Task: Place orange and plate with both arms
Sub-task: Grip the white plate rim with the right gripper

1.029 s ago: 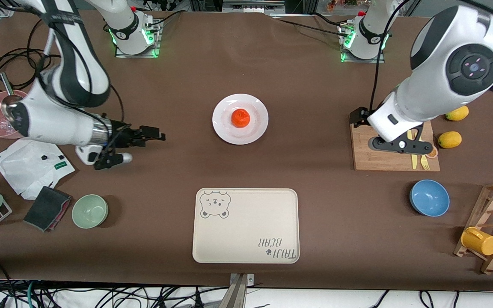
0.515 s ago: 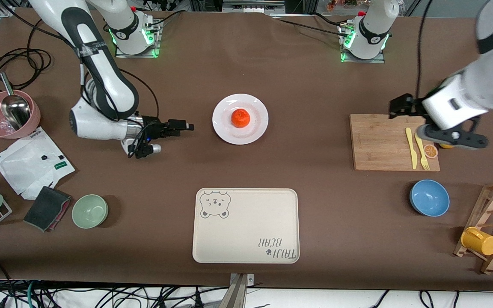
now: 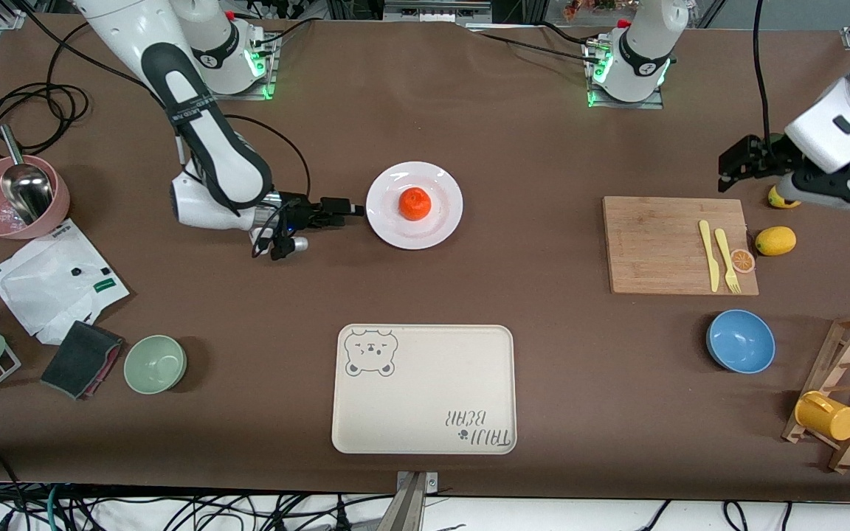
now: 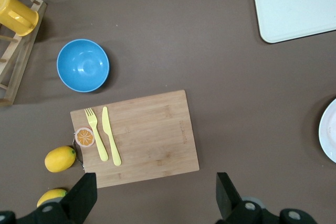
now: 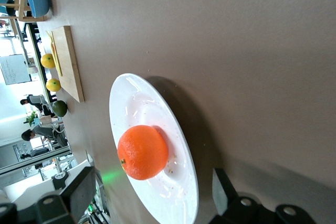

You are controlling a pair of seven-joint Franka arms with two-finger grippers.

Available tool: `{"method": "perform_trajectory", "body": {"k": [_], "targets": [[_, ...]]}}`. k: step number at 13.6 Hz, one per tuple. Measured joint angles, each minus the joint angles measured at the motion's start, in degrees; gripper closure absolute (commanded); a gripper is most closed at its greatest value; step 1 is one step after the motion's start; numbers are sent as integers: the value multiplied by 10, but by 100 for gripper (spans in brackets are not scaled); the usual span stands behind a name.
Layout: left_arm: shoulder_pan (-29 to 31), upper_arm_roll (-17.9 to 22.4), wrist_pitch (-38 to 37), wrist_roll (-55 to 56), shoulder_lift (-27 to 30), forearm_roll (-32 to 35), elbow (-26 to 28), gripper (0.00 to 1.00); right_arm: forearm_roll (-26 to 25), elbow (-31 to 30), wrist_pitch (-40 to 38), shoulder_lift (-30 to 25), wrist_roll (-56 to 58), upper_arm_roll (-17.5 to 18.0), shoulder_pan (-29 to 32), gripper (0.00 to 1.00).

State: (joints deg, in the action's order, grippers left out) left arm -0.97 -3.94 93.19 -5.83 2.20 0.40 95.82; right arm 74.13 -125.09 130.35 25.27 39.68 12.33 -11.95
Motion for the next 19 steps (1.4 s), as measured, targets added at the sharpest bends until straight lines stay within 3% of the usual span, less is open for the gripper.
{"method": "perform_trajectory", "body": {"k": [4, 8, 12, 17, 19], "targets": [[2, 3, -4, 0, 13, 0, 18, 0, 19, -1, 24, 13, 20, 17, -3, 6], [1, 1, -7, 1, 13, 0, 18, 0, 78, -1, 31, 33, 85, 17, -11, 17], [2, 3, -14, 1, 13, 0, 18, 0, 82, -1, 54, 36, 87, 17, -30, 20], [2, 3, -20, 1, 13, 0, 18, 0, 104, -4, 54, 37, 114, 17, -31, 42], [2, 3, -21, 1, 13, 0, 18, 0, 105, -6, 54, 38, 116, 17, -32, 46]]}}
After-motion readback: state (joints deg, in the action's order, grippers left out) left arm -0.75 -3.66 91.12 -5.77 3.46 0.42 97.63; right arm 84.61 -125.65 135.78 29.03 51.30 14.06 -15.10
